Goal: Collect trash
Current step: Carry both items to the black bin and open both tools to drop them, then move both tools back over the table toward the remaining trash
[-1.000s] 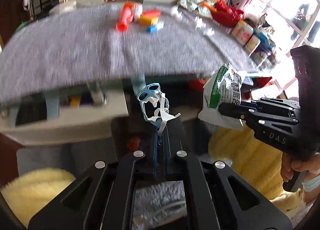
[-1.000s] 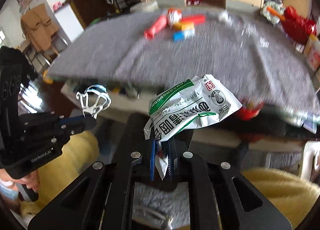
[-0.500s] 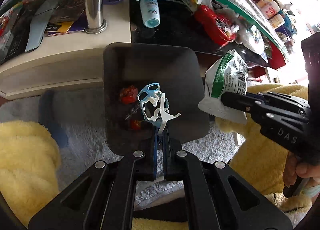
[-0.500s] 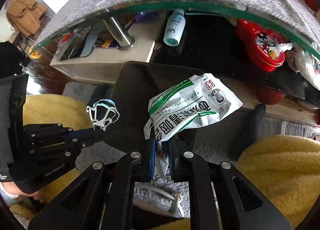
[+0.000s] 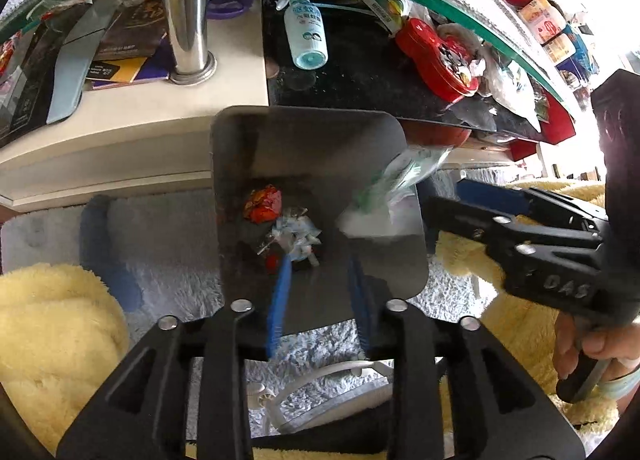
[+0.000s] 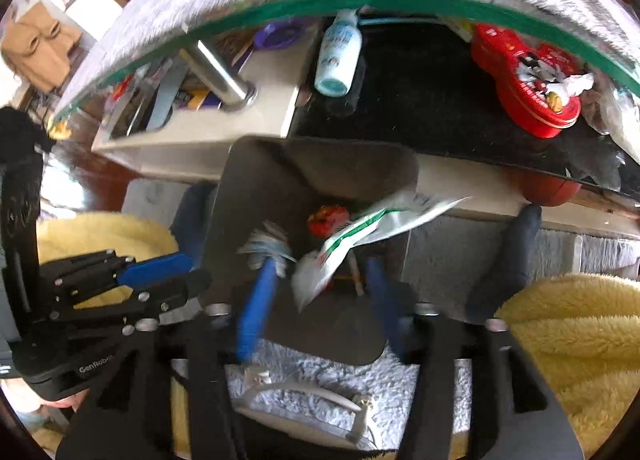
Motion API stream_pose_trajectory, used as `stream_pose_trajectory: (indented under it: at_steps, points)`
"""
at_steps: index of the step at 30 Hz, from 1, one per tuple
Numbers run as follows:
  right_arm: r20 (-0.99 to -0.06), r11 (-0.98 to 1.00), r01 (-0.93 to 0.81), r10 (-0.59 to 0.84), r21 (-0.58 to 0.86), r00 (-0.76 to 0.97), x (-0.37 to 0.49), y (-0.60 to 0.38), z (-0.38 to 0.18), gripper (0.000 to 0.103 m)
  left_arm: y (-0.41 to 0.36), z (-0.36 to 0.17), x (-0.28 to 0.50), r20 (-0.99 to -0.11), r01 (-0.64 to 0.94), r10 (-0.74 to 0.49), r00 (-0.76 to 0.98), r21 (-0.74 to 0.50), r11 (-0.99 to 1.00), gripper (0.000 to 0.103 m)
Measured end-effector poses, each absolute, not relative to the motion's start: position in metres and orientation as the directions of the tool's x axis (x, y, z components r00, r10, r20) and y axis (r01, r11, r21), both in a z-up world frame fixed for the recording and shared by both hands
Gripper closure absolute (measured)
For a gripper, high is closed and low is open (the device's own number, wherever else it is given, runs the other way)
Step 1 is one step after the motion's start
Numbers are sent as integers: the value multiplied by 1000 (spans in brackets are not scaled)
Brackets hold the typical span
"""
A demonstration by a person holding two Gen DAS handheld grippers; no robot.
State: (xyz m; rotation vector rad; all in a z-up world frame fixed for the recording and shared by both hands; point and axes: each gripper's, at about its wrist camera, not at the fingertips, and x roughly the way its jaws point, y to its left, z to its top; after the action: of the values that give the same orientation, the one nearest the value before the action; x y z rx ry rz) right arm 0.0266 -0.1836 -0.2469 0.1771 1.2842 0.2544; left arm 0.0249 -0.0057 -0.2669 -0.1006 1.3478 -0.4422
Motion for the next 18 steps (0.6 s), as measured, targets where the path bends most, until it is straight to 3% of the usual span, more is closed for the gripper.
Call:
stream_pose_trajectory:
  at_steps: [3,6,9,10,18]
  points:
    - [-915,955,-77,296,286,275,29,-189,-242,40,1,-260,29,-918,239,-356,176,-311,920,52]
    - [-907,955,-50,293,292,302,31,-197,-233,21,9,-251,32,-917,227,-338,212,-290,930,30]
    - [-899,954,-29,291,298,327,33,-206,-224,12,19,-238,37,-917,213,-309,254,-259,942,19]
    - [-896,954,-17,288,300,336,35,-210,-219,8,21,-233,38,-915,210,-303,266,-251,945,17]
    - [-859,952,4,273,305,434,49,-230,-172,7,28,-189,54,-882,218,-309,355,-243,945,8]
